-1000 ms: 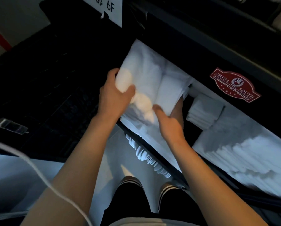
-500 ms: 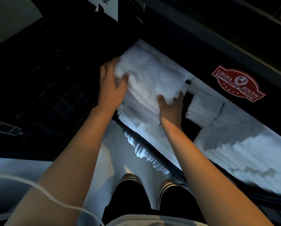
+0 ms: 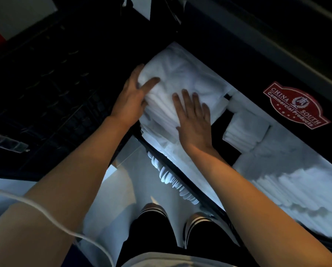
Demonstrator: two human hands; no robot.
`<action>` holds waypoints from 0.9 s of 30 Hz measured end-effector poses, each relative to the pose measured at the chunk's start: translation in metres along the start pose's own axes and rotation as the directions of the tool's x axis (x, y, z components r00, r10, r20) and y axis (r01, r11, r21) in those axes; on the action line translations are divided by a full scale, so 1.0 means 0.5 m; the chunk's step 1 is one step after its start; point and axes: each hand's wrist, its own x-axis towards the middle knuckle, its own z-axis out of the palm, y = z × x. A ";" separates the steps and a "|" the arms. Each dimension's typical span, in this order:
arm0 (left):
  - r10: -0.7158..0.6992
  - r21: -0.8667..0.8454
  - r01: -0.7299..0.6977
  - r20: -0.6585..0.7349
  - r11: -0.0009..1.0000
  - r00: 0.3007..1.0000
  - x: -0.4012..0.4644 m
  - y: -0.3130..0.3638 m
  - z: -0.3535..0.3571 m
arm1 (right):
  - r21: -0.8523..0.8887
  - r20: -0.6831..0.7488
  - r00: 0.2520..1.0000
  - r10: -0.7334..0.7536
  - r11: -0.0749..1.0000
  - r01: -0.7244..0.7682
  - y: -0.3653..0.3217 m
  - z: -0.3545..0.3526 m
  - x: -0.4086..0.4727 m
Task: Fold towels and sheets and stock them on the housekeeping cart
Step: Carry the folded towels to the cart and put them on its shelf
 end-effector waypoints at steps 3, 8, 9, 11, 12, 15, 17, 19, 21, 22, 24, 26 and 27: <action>0.038 -0.076 -0.043 -0.069 0.996 0.997 0.033 0.004 -0.002 | -0.002 -0.104 0.994 0.015 1.000 -0.015 0.023 -0.010 0.011; 0.013 -0.020 -0.014 -0.052 1.000 0.999 0.046 -0.006 0.002 | 0.041 -0.069 0.997 0.034 0.999 -0.031 0.002 -0.016 0.033; 0.038 0.036 -0.037 -0.019 0.999 0.999 0.041 -0.014 -0.001 | 0.056 -0.010 1.000 0.024 0.998 -0.024 -0.006 -0.016 0.036; 0.083 0.129 -0.091 0.062 0.987 0.995 0.029 -0.021 -0.022 | 0.079 0.061 0.998 0.021 0.997 -0.026 -0.017 -0.018 0.037; 0.086 0.168 -0.101 0.094 0.981 0.992 0.026 -0.019 -0.028 | 0.086 0.078 0.996 0.030 0.996 -0.036 -0.019 -0.021 0.033; 0.129 0.291 -0.152 0.098 0.945 0.987 0.033 0.013 -0.040 | 0.121 0.096 0.994 0.044 0.991 -0.056 -0.023 -0.029 0.006; 0.189 0.325 -0.222 0.131 0.919 0.973 0.036 0.049 -0.037 | 0.201 0.034 0.999 0.035 0.979 -0.042 -0.026 -0.039 0.004; 0.239 0.334 -0.302 0.218 0.893 0.946 0.035 0.057 -0.034 | 0.257 -0.009 1.000 0.014 0.966 -0.011 -0.021 -0.045 0.030; 0.188 0.351 -0.285 0.284 0.892 0.940 0.035 0.039 -0.035 | 0.264 0.031 1.000 0.001 0.965 -0.009 -0.003 -0.043 0.064; 0.141 0.358 -0.249 0.301 0.900 0.943 0.035 0.028 -0.036 | 0.255 0.055 0.998 0.011 0.967 -0.024 0.010 -0.039 0.075; 0.070 0.349 -0.186 0.321 0.918 0.945 0.035 0.015 -0.040 | 0.254 0.086 0.995 0.047 0.965 -0.068 0.029 -0.027 0.075; 0.047 0.312 -0.160 0.340 0.936 0.939 0.034 0.013 -0.044 | 0.275 0.094 0.992 0.081 0.956 -0.104 0.037 -0.020 0.056; 0.045 0.304 -0.158 0.348 0.940 0.936 0.034 0.015 -0.048 | 0.281 0.095 0.991 0.091 0.953 -0.114 0.036 -0.021 0.049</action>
